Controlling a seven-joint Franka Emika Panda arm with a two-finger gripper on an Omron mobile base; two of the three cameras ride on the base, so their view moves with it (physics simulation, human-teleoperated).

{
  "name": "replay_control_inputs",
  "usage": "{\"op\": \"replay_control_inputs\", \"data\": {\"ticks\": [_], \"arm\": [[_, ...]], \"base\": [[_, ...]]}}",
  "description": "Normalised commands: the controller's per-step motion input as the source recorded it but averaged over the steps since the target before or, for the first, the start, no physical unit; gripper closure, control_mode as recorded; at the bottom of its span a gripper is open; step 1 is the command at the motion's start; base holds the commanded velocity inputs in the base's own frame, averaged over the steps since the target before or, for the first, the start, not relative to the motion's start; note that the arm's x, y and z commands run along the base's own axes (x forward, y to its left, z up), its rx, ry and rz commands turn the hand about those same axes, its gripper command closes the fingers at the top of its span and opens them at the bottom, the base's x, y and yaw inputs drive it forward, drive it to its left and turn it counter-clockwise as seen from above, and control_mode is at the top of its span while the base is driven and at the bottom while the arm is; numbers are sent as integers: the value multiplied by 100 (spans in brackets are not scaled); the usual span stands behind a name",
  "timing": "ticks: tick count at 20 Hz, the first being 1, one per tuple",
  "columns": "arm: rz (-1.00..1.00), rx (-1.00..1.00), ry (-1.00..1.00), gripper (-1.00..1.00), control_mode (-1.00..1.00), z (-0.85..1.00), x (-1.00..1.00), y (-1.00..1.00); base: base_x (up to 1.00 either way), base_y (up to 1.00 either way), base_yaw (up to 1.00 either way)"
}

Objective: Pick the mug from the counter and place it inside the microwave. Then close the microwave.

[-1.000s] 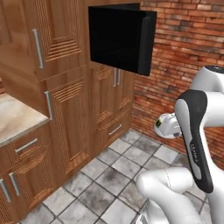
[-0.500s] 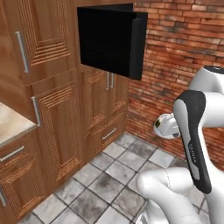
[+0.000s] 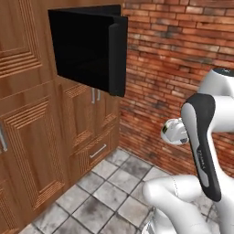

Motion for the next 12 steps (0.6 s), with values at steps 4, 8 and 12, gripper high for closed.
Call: {"op": "replay_control_inputs", "data": {"ticks": [4,8,12], "arm": [[0,0,0,100,100,0,0,0],[0,0,0,100,100,0,0,0],[0,0,0,100,100,0,0,0]], "base": [[47,-55,0],[46,-26,1],[45,-1,16]]}}
